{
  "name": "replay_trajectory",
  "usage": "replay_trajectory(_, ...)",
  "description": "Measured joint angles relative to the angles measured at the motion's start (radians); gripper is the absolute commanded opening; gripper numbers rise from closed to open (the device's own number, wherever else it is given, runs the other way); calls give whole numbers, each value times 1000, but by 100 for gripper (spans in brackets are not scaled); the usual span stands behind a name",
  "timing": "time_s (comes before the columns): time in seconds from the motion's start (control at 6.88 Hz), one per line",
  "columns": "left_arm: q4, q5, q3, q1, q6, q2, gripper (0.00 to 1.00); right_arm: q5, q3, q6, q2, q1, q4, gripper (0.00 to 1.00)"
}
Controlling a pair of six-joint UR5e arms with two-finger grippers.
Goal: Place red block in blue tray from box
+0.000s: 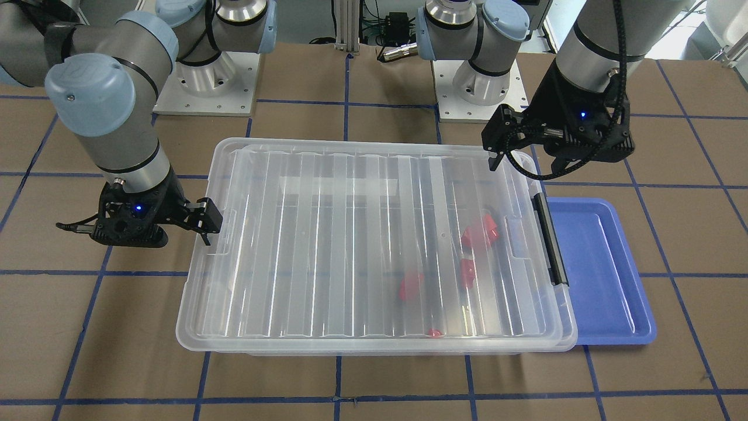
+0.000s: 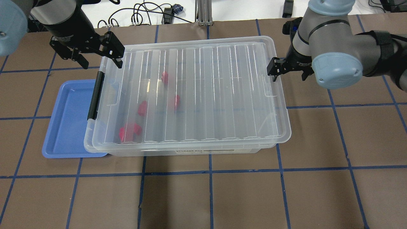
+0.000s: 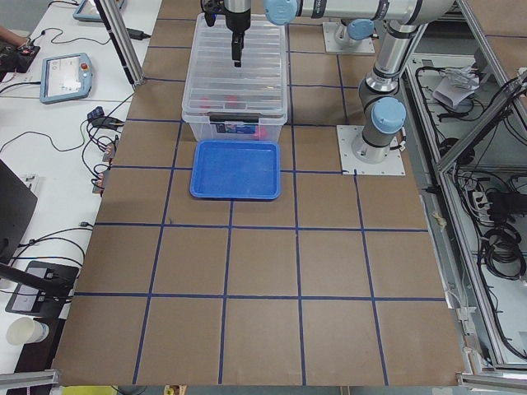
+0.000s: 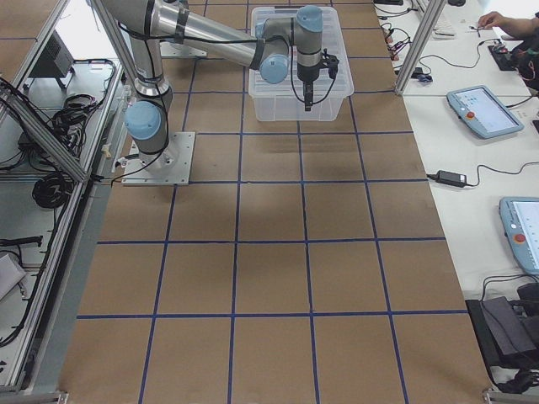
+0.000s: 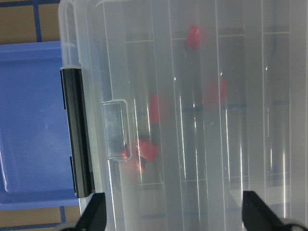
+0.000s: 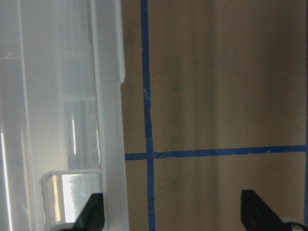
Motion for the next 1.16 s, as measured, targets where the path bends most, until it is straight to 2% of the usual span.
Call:
replay_trajectory(0.44, 0, -1, 1, 0, 0, 0, 100, -141, 0, -3, -4, -20, 15, 100)
replay_trajectory(1.16, 0, 1, -2, 0, 2, 0, 100, -221, 1, -20, -16, -123, 56, 100)
